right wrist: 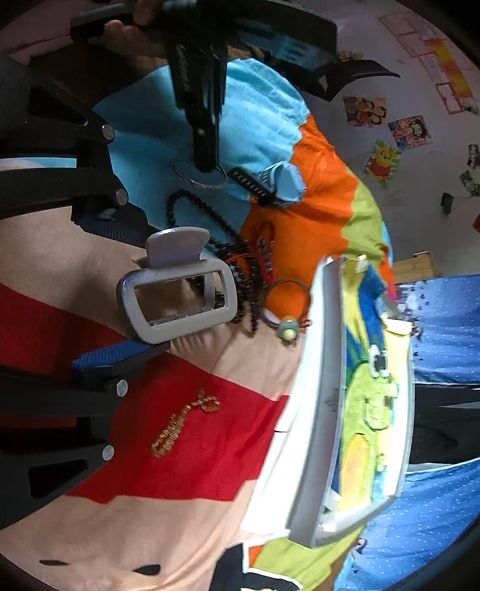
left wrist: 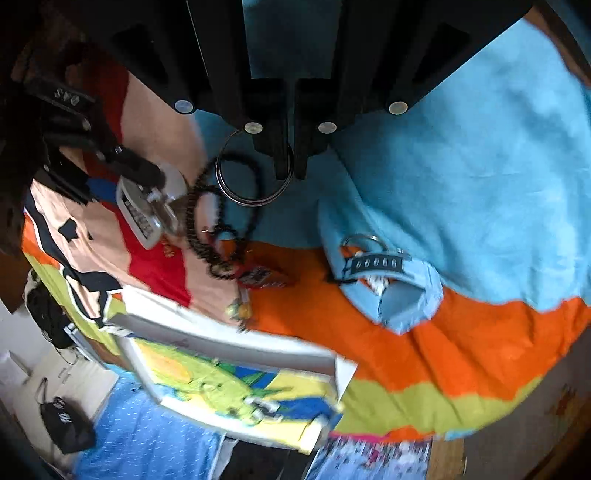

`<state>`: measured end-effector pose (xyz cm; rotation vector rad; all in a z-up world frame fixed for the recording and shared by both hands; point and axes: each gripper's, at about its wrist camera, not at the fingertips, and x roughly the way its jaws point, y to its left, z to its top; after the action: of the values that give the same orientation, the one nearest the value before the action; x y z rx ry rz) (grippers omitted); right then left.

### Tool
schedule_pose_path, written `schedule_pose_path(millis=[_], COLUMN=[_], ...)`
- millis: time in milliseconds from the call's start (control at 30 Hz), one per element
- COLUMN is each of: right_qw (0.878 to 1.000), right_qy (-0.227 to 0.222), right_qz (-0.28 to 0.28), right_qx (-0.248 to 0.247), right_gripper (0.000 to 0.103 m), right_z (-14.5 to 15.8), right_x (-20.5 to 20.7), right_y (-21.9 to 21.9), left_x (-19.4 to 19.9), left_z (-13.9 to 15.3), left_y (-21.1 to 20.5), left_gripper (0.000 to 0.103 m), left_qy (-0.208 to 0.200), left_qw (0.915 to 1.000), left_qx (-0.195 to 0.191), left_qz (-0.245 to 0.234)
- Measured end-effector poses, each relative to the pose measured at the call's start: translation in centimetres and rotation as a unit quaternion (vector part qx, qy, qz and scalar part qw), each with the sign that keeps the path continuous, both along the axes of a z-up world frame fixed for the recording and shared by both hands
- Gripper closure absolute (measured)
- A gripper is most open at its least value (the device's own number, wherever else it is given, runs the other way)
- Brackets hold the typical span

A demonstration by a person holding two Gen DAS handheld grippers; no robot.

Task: Organize jewelry
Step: 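Grasp the silver hair clip with the right tool while the left tool grasps a silver ring, then carry the clip and ring into the white tray and open both tools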

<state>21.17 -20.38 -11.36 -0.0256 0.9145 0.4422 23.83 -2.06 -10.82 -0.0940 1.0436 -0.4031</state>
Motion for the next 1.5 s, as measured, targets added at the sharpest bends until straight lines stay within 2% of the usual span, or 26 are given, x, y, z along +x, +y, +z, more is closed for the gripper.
schedule_pose_path(millis=[200,333,533,700,833,1000,1200,1400,1433,1500], right_qw=[0.998,0.993,0.978,0.968,0.969,0.975,0.977,0.979,0.979,0.979], right_qy=[-0.05,-0.108,-0.18,-0.201,-0.185,-0.142,-0.116,-0.095,-0.095,-0.095], right_qz=[-0.008,-0.032,-0.101,-0.142,-0.156,-0.167,-0.179,-0.181,-0.179,-0.18], right_qx=[0.026,0.023,0.04,0.054,0.048,0.031,0.025,0.021,0.018,0.02], right_gripper=[0.057,0.057,0.057,0.057,0.057,0.057,0.057,0.054,0.053,0.041], right_z=[2.7,4.9,7.3,7.3,6.2,3.7,2.2,1.3,1.3,1.4], right_x=[-1.1,-1.2,2.8,8.5,12.6,16.1,16.6,17.1,17.0,16.9], right_y=[-0.7,-1.5,-4.2,-6.1,-7.2,-8.2,-9.1,-9.6,-9.5,-9.6], left_x=[-2.2,-1.3,4.1,11.3,17.2,21.6,22.6,23.1,23.0,22.8], left_z=[3.2,4.8,6.8,7.0,5.2,2.7,0.3,-0.8,-0.8,-0.6], left_y=[-0.7,-1.6,-3.5,-5.1,-5.8,-6.6,-7.2,-7.4,-7.2,-6.8], left_gripper=[0.102,0.102,0.102,0.102,0.102,0.102,0.102,0.101,0.099,0.085], left_qy=[-0.069,-0.093,-0.121,-0.123,-0.087,-0.042,-0.017,0.014,0.018,0.024], left_qw=[0.9976,0.9956,0.9917,0.9898,0.9923,0.9954,0.9976,0.9967,0.9962,0.9953], left_qx=[-0.009,-0.007,-0.024,-0.041,-0.038,-0.027,-0.008,-0.009,-0.009,-0.015], left_qz=[0.001,0.005,0.034,0.06,0.079,0.082,0.067,0.08,0.084,0.092])
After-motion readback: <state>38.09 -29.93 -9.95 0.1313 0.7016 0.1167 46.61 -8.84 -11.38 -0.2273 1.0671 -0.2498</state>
